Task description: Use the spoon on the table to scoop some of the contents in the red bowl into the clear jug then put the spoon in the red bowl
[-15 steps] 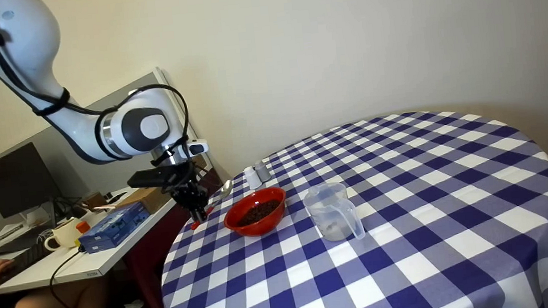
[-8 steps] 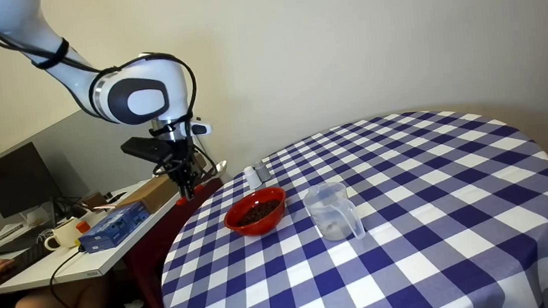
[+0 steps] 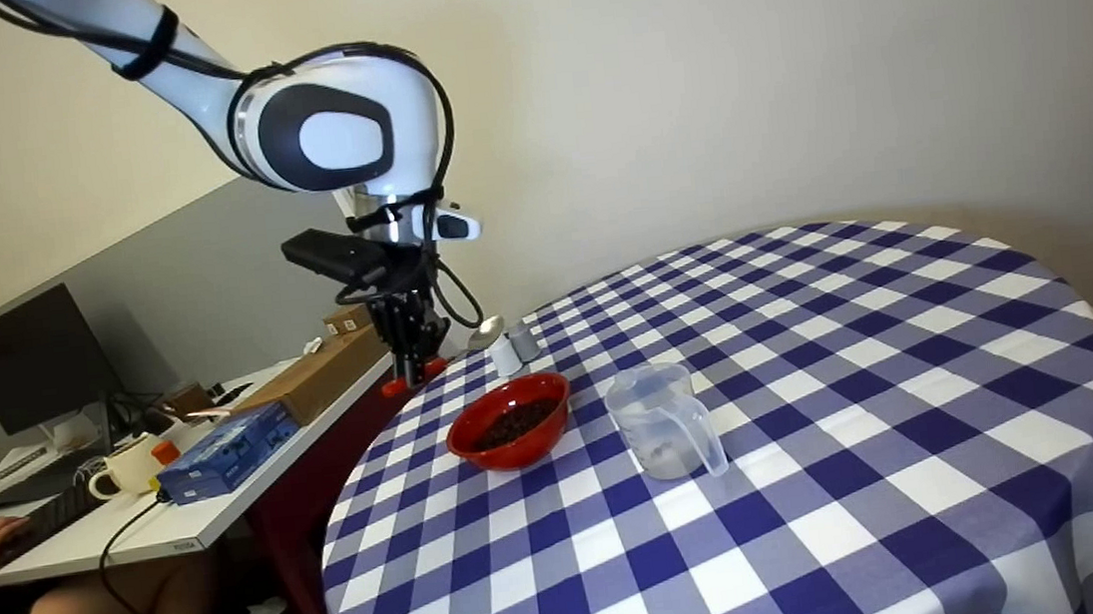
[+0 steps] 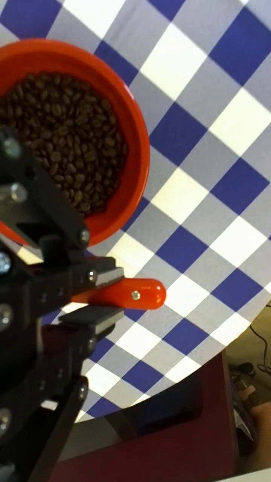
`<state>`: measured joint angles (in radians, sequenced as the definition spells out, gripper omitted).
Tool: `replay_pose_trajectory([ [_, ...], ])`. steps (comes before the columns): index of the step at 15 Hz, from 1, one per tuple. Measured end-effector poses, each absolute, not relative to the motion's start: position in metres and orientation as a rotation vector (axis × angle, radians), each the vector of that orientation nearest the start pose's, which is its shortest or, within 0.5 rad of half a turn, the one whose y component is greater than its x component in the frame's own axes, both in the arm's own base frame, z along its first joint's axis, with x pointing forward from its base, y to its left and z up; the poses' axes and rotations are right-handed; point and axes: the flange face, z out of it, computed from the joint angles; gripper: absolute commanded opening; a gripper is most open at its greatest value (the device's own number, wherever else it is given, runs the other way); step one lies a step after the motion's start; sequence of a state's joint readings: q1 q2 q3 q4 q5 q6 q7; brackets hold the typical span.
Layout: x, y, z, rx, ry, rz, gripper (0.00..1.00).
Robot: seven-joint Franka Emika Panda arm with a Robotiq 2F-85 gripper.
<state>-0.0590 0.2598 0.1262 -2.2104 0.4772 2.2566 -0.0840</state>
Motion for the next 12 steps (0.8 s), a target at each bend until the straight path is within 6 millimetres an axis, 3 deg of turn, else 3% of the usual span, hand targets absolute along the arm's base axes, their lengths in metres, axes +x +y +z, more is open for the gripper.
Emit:
replay_pose_trajectory([
  [4, 0.518, 0.024, 0.243, -2.788, 0.224, 0.433, 0.11],
  [12, 0.504, 0.013, 0.237, -2.763, 0.148, 0.733, 0.11],
])
